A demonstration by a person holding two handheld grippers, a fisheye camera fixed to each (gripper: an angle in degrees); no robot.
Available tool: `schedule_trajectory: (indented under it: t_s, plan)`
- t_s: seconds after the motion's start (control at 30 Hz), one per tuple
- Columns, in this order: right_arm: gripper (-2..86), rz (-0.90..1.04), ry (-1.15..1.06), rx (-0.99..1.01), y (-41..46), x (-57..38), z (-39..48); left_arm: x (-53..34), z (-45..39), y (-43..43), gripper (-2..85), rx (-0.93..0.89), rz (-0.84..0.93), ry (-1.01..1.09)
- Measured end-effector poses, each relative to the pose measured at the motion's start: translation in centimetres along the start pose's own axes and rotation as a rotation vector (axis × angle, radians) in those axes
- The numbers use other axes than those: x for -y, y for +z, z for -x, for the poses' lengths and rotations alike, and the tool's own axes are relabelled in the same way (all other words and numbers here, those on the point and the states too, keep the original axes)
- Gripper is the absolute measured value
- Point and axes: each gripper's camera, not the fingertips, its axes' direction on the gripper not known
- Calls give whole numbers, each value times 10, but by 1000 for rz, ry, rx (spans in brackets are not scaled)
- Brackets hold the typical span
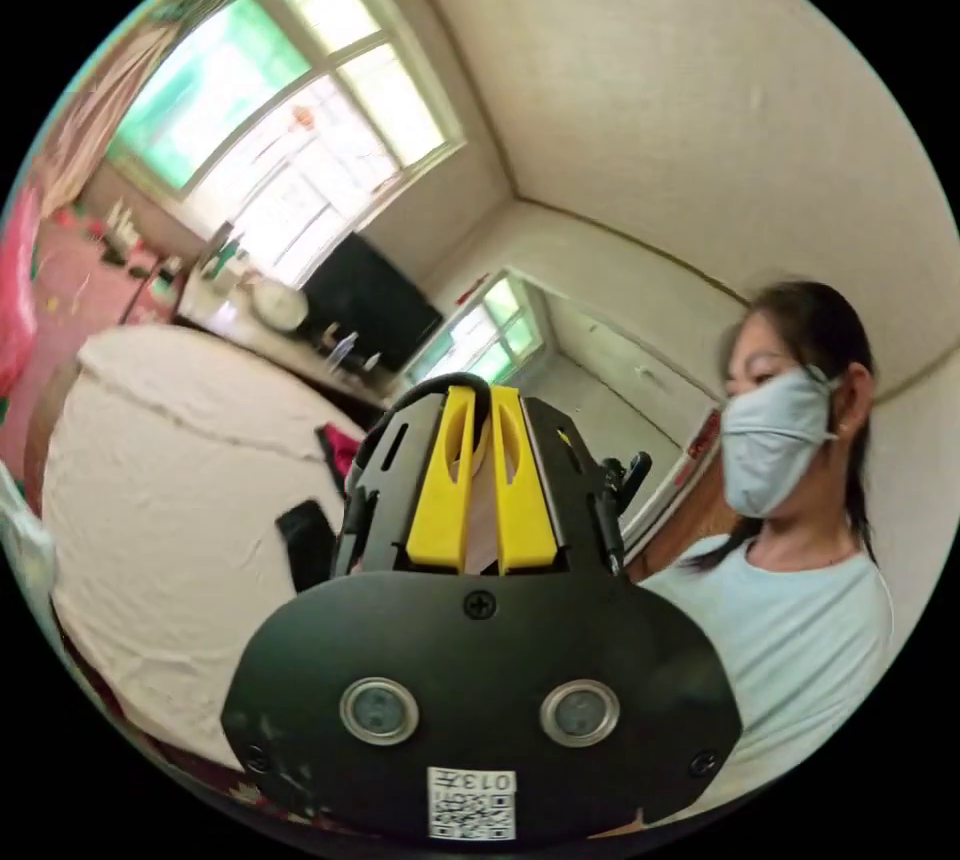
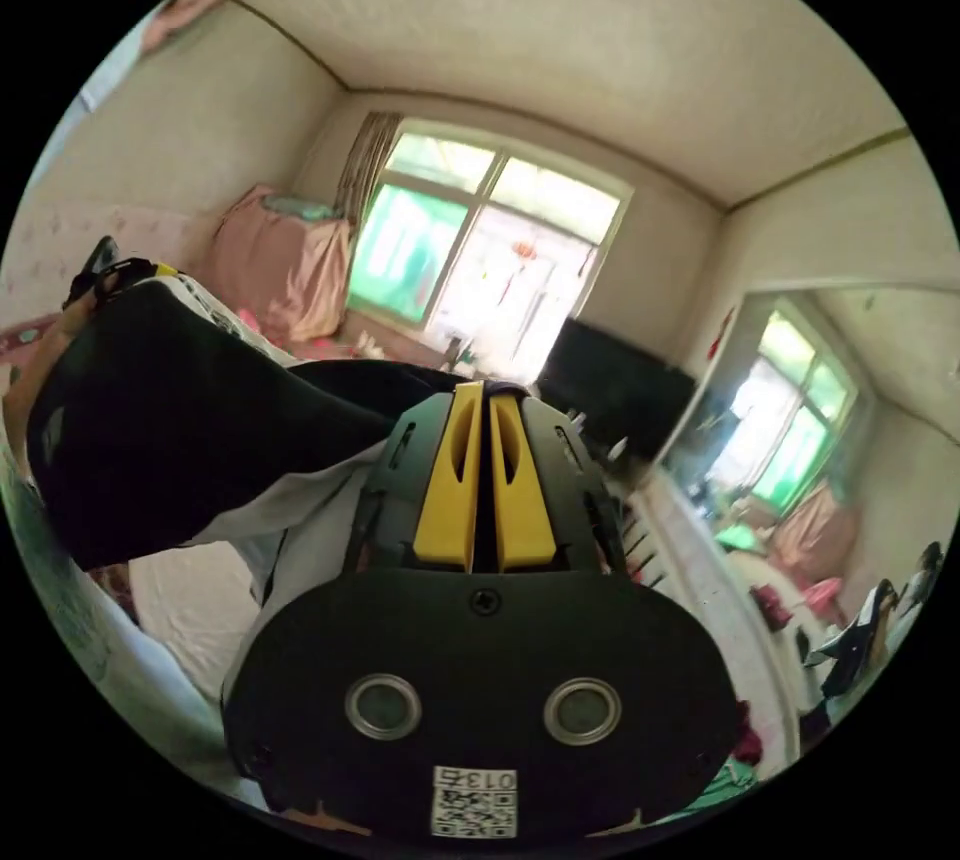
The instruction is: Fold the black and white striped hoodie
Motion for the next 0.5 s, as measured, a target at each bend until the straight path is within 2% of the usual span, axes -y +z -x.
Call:
schedule_trajectory:
  t_s: [0.13, 0.23, 0.3, 0.37, 0.43, 0.5]
  plan:
    - [7, 257, 147, 234, 168, -52, 14, -9, 108, 35, 18, 174, 78, -174]
    - [16, 439, 228, 343, 251, -85, 35, -16, 178, 55, 25, 290, 146, -328]
    - [30, 461, 287, 375, 267, -92, 35, -10, 191, 51, 35, 350, 119, -353]
    - [61, 388, 318, 346, 253, -86, 25, 2, 174, 41, 49, 379, 86, -269]
    - [114, 355, 328, 284, 221, -81, 7, 10, 155, 31, 69, 436, 125, -212]
    - [132, 354, 350, 264, 191, -87, -3, 0, 135, 29, 122, 490, 266, -187]
